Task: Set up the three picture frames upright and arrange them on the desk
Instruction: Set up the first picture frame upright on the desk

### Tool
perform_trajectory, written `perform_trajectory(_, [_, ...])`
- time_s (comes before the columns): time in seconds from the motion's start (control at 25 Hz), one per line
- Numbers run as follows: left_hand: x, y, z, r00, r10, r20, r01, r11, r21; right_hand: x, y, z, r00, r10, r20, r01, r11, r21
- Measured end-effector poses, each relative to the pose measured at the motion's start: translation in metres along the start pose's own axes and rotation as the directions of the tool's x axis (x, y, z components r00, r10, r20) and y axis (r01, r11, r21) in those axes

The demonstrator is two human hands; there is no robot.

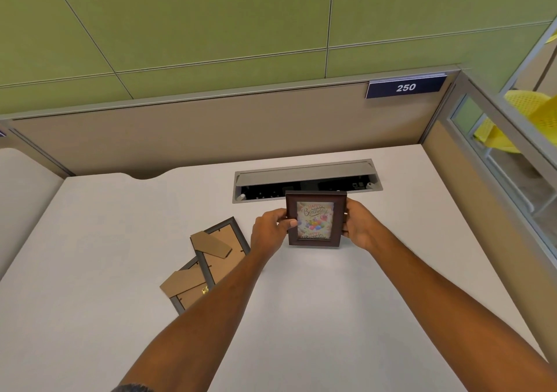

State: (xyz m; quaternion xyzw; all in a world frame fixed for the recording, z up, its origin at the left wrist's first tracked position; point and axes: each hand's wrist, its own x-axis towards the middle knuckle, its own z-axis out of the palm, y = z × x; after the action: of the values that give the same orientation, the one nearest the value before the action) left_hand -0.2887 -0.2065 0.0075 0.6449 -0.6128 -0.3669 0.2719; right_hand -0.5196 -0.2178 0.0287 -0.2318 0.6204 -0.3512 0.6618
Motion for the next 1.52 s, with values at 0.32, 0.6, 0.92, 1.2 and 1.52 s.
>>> perform_trajectory(0.32, [0.011, -0.012, 0.010, 0.998, -0.050, 0.031, 0.050, 0.999, -0.016, 0.016, 0.004, -0.003, 0.999, 0.037, 0.019, -0.037, 0.999, -0.005])
perform_trajectory(0.6, [0.008, -0.015, 0.016, 0.996, -0.088, 0.031, 0.090, 0.994, -0.065, 0.017, 0.008, -0.002, 0.998, 0.059, 0.011, -0.059, 0.998, 0.010])
perform_trajectory(0.92, [-0.003, -0.013, 0.016, 0.990, -0.138, 0.019, 0.139, 0.980, -0.139, 0.016, 0.026, -0.009, 0.992, -0.017, -0.123, 0.018, 1.000, 0.007])
perform_trajectory(1.2, [-0.039, -0.028, 0.000, 0.978, -0.167, -0.126, 0.142, 0.972, -0.185, -0.016, 0.066, -0.013, 0.803, -0.134, -0.581, 0.207, 0.976, 0.061])
perform_trajectory(1.52, [-0.094, -0.056, -0.037, 0.945, -0.207, -0.252, 0.150, 0.963, -0.226, -0.055, 0.104, 0.025, 0.947, -0.069, -0.313, 0.100, 0.992, 0.083])
